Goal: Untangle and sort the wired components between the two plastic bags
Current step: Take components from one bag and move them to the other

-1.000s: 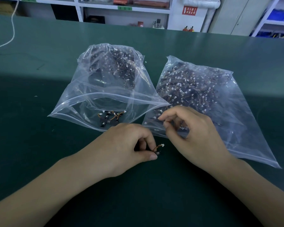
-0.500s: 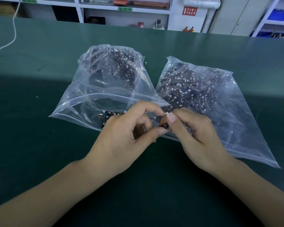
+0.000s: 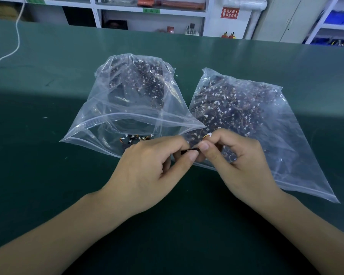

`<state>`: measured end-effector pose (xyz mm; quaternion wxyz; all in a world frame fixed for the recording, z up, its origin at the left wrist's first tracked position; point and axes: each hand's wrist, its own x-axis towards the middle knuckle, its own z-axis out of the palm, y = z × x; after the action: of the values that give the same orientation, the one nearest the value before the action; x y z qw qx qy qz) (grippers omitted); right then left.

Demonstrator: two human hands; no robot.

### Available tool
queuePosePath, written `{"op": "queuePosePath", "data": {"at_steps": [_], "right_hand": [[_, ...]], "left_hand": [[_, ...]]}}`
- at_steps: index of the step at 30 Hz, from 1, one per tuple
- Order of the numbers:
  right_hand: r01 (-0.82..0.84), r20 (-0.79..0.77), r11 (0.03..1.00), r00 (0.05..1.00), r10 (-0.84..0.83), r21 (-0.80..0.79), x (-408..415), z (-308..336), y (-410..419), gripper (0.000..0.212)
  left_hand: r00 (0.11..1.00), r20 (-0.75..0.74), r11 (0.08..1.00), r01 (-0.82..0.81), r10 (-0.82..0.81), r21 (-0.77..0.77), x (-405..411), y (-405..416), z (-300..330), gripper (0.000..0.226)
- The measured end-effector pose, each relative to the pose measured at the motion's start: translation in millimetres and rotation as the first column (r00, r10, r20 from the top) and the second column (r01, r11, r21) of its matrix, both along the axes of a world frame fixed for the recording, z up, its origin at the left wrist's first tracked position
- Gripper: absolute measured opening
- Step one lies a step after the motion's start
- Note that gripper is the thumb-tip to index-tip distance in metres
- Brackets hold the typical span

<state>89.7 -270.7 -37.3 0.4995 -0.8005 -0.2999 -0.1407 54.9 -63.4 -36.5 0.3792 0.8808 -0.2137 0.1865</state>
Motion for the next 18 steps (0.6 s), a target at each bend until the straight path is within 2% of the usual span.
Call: {"op": "queuePosePath", "data": {"at_steps": [6,11,18], "right_hand": [[0.021,0.0,1.0,1.0,-0.021,-0.014,0.9,-1.3,-0.2,0.024],[-0.072,0.003,0.997,0.997,0.072,-0.015,-0.2,-2.3,1.5,0.003],[-0.082,-0.067,0.996,0.994,0.085,0.037,-1.3,-1.9,0.4,0.011]], "left_hand": [[1.0,-0.01,1.0,-0.012,0.012,-0.02,-0.7,0.1,2.1,0.02],[0.999,-0.037,0.998,-0.014,0.012,-0.063,2.8,3.0,-0.2,0.022],[0.998,-0.048,0.996,0.032,-0.037,-0.084,1.7,3.4,0.4,0.025]]}}
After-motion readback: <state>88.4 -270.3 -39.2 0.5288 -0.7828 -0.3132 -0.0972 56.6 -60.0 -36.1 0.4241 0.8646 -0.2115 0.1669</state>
